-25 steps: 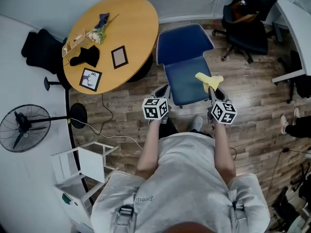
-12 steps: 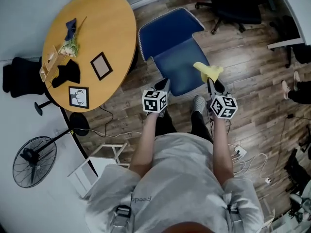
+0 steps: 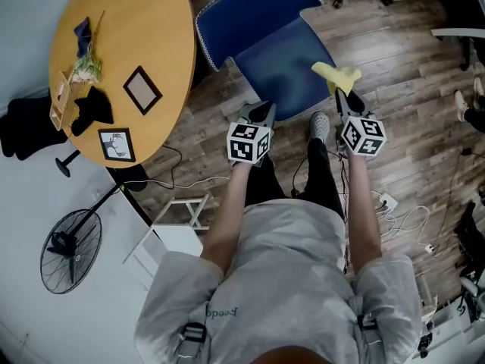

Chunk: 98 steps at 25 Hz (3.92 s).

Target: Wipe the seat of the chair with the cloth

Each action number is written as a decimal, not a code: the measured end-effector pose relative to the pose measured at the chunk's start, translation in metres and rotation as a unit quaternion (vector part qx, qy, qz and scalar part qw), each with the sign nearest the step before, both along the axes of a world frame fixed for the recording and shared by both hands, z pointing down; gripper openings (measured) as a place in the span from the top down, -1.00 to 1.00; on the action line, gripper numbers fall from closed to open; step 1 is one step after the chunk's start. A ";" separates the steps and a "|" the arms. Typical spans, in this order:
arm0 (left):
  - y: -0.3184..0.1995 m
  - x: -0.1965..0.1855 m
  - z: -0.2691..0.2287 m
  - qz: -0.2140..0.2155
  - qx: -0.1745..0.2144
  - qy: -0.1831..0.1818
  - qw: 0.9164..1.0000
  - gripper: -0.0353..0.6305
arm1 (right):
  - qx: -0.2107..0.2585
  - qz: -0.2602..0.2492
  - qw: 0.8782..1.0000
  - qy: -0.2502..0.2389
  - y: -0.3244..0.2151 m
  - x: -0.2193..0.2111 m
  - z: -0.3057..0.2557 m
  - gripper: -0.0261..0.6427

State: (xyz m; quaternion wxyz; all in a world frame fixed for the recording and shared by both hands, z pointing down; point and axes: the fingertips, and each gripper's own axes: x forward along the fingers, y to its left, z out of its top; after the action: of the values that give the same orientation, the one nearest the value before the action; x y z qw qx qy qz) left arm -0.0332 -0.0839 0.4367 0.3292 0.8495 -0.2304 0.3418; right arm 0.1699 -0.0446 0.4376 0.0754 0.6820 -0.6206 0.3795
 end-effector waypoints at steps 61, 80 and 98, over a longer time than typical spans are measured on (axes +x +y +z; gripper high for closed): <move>0.009 -0.053 0.324 0.147 -0.012 -0.033 0.989 0.81 | -0.142 0.033 0.989 0.030 -0.223 -0.022 0.334 0.71; 0.002 -0.108 0.302 0.080 -0.021 -0.028 0.996 0.81 | -0.110 0.050 0.993 0.002 -0.224 -0.091 0.331 0.71; 0.020 -0.153 0.287 0.039 -0.038 -0.030 0.998 0.81 | -0.125 -0.001 0.992 -0.004 -0.217 -0.165 0.330 0.71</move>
State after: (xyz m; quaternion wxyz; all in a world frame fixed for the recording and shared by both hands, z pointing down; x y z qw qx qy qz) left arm -0.1865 -0.0639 0.7239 0.3402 0.8343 -0.1938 0.3880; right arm 0.0052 -0.2617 0.7676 0.1578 0.6652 -0.5688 0.4573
